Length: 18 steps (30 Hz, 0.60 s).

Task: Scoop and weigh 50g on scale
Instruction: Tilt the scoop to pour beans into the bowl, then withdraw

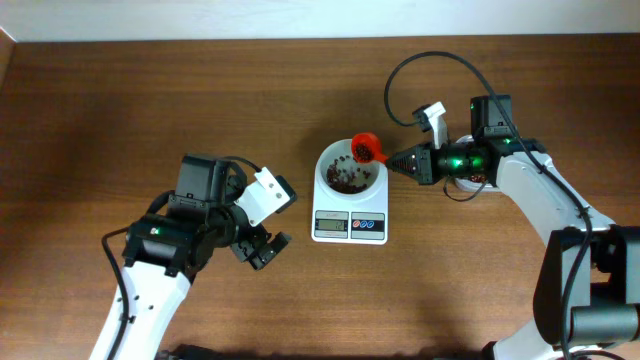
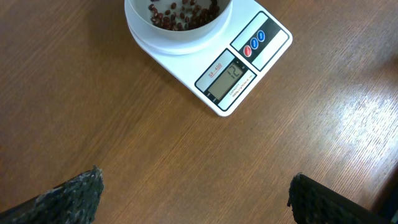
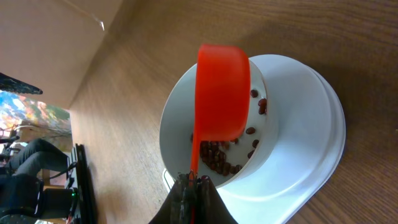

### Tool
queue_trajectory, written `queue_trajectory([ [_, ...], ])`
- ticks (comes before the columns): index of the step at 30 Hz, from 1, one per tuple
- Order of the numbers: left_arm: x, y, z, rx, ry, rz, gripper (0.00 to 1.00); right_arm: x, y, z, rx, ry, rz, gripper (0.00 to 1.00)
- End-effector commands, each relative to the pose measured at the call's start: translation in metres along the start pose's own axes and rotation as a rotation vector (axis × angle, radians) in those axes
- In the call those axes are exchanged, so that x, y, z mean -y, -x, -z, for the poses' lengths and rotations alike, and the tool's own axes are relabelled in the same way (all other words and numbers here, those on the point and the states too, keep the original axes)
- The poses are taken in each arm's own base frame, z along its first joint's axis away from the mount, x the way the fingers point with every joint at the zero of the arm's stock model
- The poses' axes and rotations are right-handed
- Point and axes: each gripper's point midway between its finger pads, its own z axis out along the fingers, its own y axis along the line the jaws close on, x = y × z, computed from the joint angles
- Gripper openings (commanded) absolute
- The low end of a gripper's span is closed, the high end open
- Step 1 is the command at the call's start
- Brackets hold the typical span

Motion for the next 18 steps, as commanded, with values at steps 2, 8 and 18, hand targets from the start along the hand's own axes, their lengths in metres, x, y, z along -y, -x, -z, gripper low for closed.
queue_trajectory([
  [2,-0.003,0.007,0.007,0.022,0.017,-0.019,0.99,-0.004,0.001,-0.002,0.0,0.021,0.013,0.04],
  [8,-0.003,0.007,0.007,0.022,0.017,-0.019,0.99,0.003,-0.008,-0.002,-0.033,-0.028,-0.029,0.04],
  [18,-0.003,0.007,0.007,0.022,0.017,-0.019,0.99,-0.007,-0.01,-0.007,-0.047,0.008,0.057,0.04],
])
